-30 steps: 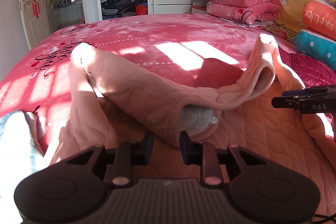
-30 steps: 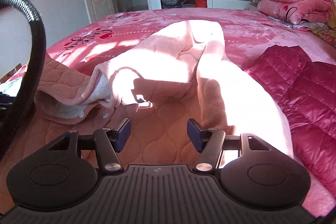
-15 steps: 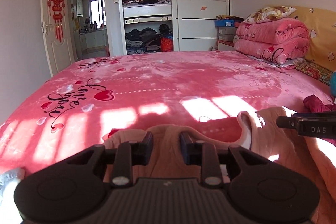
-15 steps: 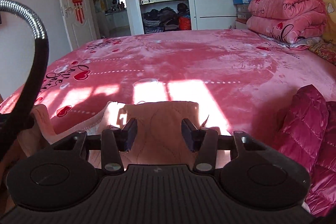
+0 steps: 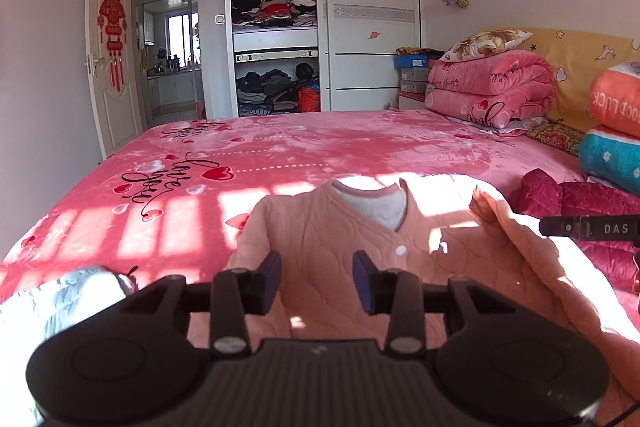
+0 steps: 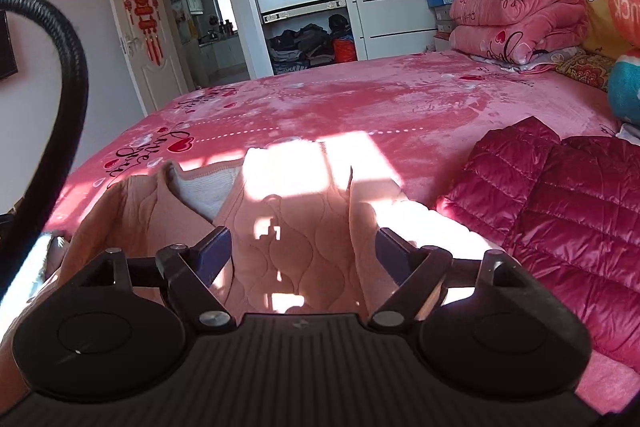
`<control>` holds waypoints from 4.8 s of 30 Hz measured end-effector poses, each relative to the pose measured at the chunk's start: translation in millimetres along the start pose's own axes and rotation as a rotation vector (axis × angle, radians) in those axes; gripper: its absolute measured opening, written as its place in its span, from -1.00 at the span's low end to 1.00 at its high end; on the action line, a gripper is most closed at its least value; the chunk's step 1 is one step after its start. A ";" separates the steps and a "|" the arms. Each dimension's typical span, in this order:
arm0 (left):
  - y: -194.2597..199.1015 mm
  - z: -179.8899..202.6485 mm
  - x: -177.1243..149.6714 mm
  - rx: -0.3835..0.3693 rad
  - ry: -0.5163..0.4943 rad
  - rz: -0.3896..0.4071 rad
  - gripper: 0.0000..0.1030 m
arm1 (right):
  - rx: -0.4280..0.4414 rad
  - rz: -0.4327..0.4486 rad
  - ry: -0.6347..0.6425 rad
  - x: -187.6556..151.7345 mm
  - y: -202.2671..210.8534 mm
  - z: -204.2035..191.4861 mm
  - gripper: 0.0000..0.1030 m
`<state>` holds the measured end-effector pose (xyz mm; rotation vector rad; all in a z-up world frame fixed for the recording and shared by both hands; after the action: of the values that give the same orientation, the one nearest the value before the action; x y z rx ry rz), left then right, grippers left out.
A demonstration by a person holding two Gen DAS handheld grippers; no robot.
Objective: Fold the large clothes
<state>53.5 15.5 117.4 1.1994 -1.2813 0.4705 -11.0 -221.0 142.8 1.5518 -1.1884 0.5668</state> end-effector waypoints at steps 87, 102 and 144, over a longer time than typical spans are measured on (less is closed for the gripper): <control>10.4 39.4 -110.6 -0.235 0.752 -0.070 -0.56 | 0.180 -0.187 -0.356 -149.1 77.7 -30.3 0.50; 63.2 -130.5 -60.1 -0.002 0.823 0.202 -0.70 | 0.201 -0.226 -0.216 -160.7 55.1 -48.6 0.85; 92.4 -6.1 -168.5 -0.127 0.554 -0.232 0.25 | 0.163 -0.065 -0.124 -131.8 110.2 -40.3 0.93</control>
<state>-70.5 110.6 5.5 1.0007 -0.6793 0.4981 -152.8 -126.8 96.2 1.7792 -1.2038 0.5418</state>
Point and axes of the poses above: each gripper's, at about its wrist camera, not at the fingertips, and y roughly against the way its jaws point, z to its right, x to its top, the point moved 9 cm from there along -y, roughly the way its jaws point, and after that the axes turned 8 degrees about -y, right-handed, at the moved point
